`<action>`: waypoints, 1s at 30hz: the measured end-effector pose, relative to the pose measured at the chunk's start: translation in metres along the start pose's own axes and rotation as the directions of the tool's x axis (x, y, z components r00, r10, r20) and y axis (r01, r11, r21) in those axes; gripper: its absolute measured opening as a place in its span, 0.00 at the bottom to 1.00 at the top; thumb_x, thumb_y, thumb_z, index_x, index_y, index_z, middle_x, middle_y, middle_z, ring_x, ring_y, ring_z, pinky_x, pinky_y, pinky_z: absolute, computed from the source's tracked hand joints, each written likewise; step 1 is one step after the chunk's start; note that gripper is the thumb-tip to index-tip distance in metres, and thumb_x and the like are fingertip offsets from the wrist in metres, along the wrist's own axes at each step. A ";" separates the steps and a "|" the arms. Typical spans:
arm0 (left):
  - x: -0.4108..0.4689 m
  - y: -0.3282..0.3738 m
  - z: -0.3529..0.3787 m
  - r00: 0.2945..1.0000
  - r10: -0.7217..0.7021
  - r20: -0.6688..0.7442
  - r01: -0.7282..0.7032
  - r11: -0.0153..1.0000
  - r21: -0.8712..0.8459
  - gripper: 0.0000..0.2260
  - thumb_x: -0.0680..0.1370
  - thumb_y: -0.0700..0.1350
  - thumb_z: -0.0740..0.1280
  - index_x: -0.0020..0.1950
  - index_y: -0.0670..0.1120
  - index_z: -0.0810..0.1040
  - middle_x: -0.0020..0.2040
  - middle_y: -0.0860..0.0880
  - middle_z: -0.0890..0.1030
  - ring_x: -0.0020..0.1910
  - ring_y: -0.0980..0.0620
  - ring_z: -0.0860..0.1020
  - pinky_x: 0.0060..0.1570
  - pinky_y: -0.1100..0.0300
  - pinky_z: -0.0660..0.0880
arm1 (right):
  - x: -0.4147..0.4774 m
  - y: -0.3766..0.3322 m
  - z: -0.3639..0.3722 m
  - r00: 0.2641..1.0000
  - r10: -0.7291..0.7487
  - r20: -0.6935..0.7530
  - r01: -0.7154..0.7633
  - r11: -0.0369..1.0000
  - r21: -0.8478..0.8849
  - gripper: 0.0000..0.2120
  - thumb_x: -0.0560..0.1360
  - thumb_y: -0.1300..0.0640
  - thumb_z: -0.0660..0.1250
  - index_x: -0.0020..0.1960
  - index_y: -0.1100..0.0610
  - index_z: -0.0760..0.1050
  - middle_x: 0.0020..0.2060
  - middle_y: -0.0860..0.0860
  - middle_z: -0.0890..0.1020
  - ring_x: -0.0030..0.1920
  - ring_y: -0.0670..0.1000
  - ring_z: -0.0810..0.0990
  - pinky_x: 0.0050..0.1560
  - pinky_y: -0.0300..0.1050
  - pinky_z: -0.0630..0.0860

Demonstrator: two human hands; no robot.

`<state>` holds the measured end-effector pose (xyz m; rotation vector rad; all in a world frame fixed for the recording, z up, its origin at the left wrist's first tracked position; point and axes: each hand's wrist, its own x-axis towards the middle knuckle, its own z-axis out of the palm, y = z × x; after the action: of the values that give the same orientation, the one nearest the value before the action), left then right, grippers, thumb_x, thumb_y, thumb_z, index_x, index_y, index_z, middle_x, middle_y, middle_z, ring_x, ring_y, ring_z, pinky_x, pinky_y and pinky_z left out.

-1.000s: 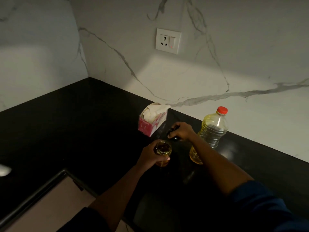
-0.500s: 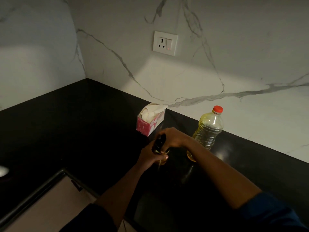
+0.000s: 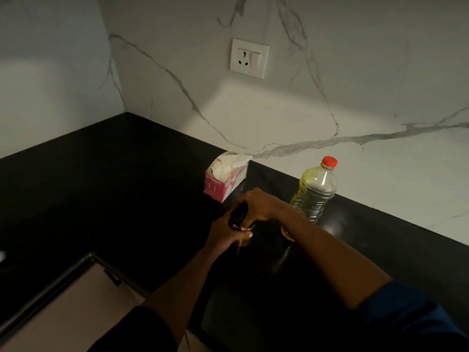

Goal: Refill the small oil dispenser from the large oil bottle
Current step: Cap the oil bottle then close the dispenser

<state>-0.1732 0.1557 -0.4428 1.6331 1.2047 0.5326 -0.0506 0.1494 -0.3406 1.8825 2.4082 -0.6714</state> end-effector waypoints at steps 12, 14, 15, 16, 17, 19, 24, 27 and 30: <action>0.000 -0.003 0.001 0.999 -0.041 -0.017 0.042 0.999 0.017 0.30 0.66 0.43 0.76 0.66 0.47 0.71 0.60 0.51 0.77 0.62 0.53 0.74 0.57 0.66 0.66 | -0.009 0.004 -0.004 0.937 0.331 0.112 -0.349 0.875 0.335 0.18 0.68 0.43 0.73 0.38 0.58 0.74 0.32 0.52 0.80 0.30 0.49 0.82 0.31 0.37 0.79; 0.001 -0.005 0.001 1.000 -0.030 0.002 0.029 0.999 0.019 0.32 0.65 0.45 0.77 0.67 0.49 0.70 0.60 0.52 0.77 0.62 0.53 0.74 0.62 0.61 0.68 | -0.006 0.013 -0.002 0.935 0.328 0.133 -0.351 0.906 0.236 0.19 0.66 0.47 0.76 0.47 0.61 0.77 0.37 0.52 0.81 0.35 0.47 0.81 0.36 0.35 0.77; 0.003 -0.006 0.001 0.999 -0.031 0.010 0.031 0.999 0.016 0.32 0.65 0.45 0.77 0.67 0.49 0.70 0.60 0.52 0.77 0.62 0.52 0.74 0.63 0.59 0.68 | -0.006 0.016 0.001 0.946 0.305 0.112 -0.321 0.928 0.188 0.21 0.65 0.50 0.77 0.51 0.60 0.76 0.41 0.51 0.81 0.39 0.46 0.79 0.42 0.35 0.75; 0.003 -0.007 0.001 0.999 -0.034 0.013 0.034 0.999 0.024 0.33 0.65 0.45 0.77 0.68 0.49 0.70 0.61 0.52 0.77 0.62 0.52 0.73 0.63 0.58 0.68 | -0.006 0.018 0.007 0.960 0.270 0.079 -0.280 0.940 0.195 0.23 0.63 0.53 0.77 0.55 0.58 0.75 0.47 0.50 0.81 0.45 0.46 0.78 0.49 0.37 0.72; 0.004 -0.007 0.001 0.999 -0.034 0.008 0.034 0.998 0.044 0.33 0.65 0.46 0.77 0.68 0.49 0.69 0.62 0.51 0.77 0.63 0.52 0.73 0.63 0.59 0.67 | -0.006 0.020 0.013 0.970 0.239 0.046 -0.243 0.939 0.245 0.25 0.62 0.56 0.78 0.57 0.57 0.75 0.50 0.50 0.80 0.49 0.47 0.77 0.54 0.38 0.71; 0.007 -0.006 0.002 1.000 -0.025 -0.001 0.025 0.995 0.096 0.34 0.65 0.47 0.77 0.69 0.48 0.69 0.62 0.49 0.76 0.63 0.51 0.73 0.63 0.59 0.67 | -0.008 0.022 0.025 0.978 0.205 -0.020 -0.185 0.917 0.353 0.24 0.61 0.58 0.78 0.55 0.54 0.77 0.51 0.49 0.82 0.53 0.47 0.79 0.58 0.39 0.72; 0.010 -0.008 0.005 1.000 0.012 -0.021 -0.008 0.982 0.188 0.33 0.66 0.49 0.76 0.68 0.49 0.68 0.63 0.50 0.76 0.63 0.51 0.73 0.60 0.63 0.64 | -0.012 0.022 0.041 0.949 0.261 -0.179 -0.154 0.875 0.458 0.18 0.60 0.55 0.78 0.49 0.49 0.81 0.44 0.44 0.83 0.45 0.40 0.80 0.49 0.28 0.73; 0.013 -0.008 0.008 0.999 0.020 -0.031 -0.011 0.963 0.269 0.33 0.67 0.50 0.75 0.70 0.49 0.66 0.66 0.50 0.73 0.65 0.51 0.71 0.59 0.65 0.63 | -0.014 0.018 0.054 0.908 0.296 -0.295 -0.134 0.875 0.465 0.22 0.61 0.53 0.78 0.55 0.50 0.80 0.45 0.45 0.83 0.44 0.39 0.79 0.46 0.25 0.71; 0.015 -0.008 0.009 0.999 0.004 -0.052 0.010 0.966 0.260 0.34 0.67 0.50 0.75 0.70 0.49 0.65 0.66 0.50 0.73 0.65 0.51 0.71 0.54 0.68 0.60 | -0.017 0.018 0.061 0.889 0.302 -0.345 -0.101 0.863 0.495 0.26 0.62 0.54 0.78 0.59 0.51 0.77 0.49 0.46 0.83 0.47 0.40 0.78 0.53 0.31 0.73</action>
<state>-0.1638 0.1647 -0.4561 1.8467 1.3611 0.4310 -0.0443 0.1162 -0.3974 2.6796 2.3530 -0.9981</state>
